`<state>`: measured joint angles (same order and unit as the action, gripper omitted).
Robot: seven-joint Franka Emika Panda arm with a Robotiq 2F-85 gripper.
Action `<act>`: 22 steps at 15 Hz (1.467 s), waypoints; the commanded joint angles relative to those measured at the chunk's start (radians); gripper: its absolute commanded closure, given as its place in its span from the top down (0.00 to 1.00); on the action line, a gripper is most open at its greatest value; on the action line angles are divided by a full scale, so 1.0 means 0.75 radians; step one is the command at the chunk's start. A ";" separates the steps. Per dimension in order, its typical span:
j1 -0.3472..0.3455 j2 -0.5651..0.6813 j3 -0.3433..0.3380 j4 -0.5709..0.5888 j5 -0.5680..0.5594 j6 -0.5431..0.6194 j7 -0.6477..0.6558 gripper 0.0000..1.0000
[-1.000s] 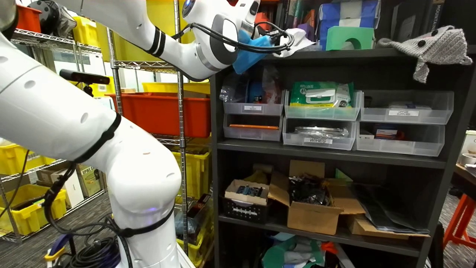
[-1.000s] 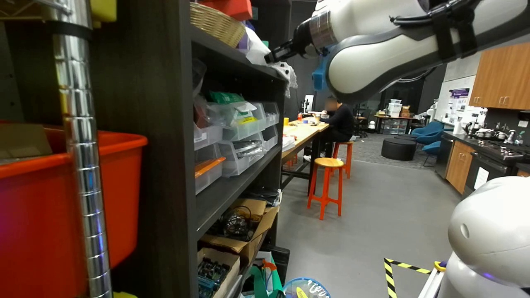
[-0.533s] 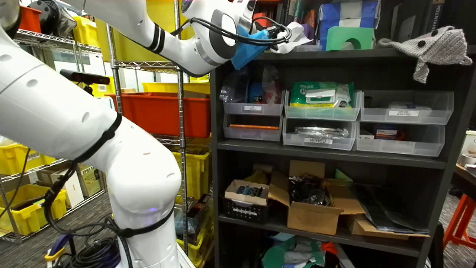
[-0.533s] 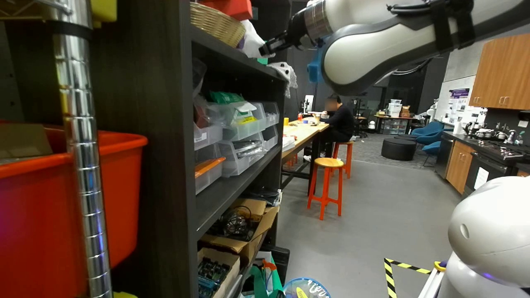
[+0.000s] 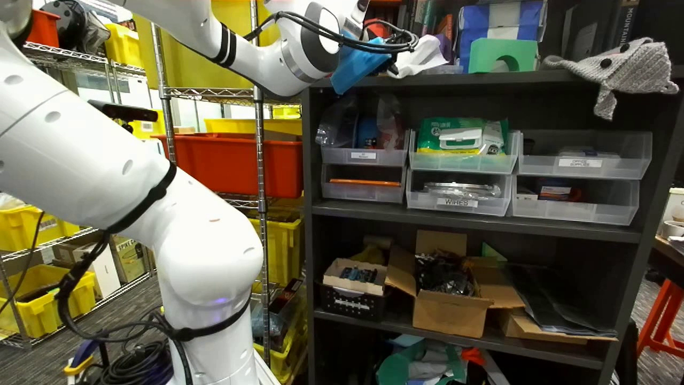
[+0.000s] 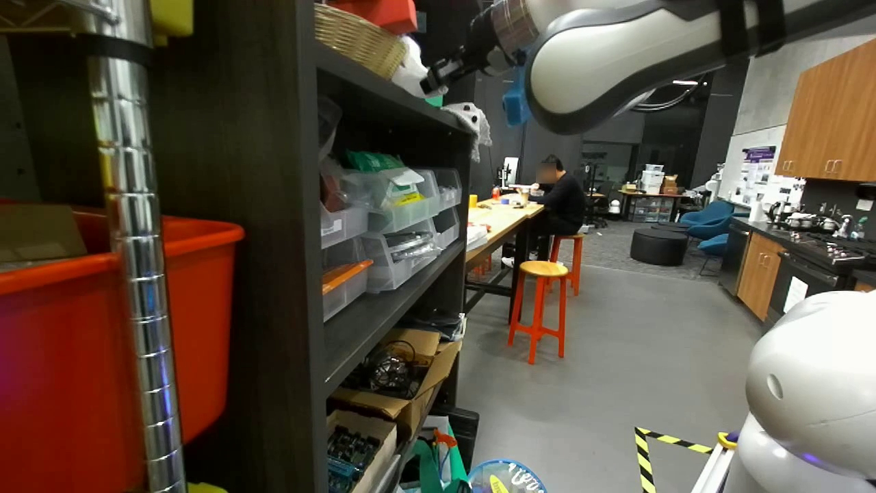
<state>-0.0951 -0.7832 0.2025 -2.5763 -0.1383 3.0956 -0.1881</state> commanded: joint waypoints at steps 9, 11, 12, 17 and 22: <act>0.168 0.087 -0.114 0.146 -0.058 -0.231 -0.028 0.01; 0.211 0.093 -0.142 0.167 -0.048 -0.281 -0.050 0.01; 0.231 0.094 -0.154 0.176 -0.046 -0.307 -0.062 0.01; 0.301 0.124 -0.171 0.223 -0.046 -0.448 -0.103 0.01; 0.315 0.145 -0.153 0.239 -0.055 -0.430 -0.102 0.01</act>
<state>0.1284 -0.6956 0.0919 -2.4249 -0.1596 2.7761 -0.2538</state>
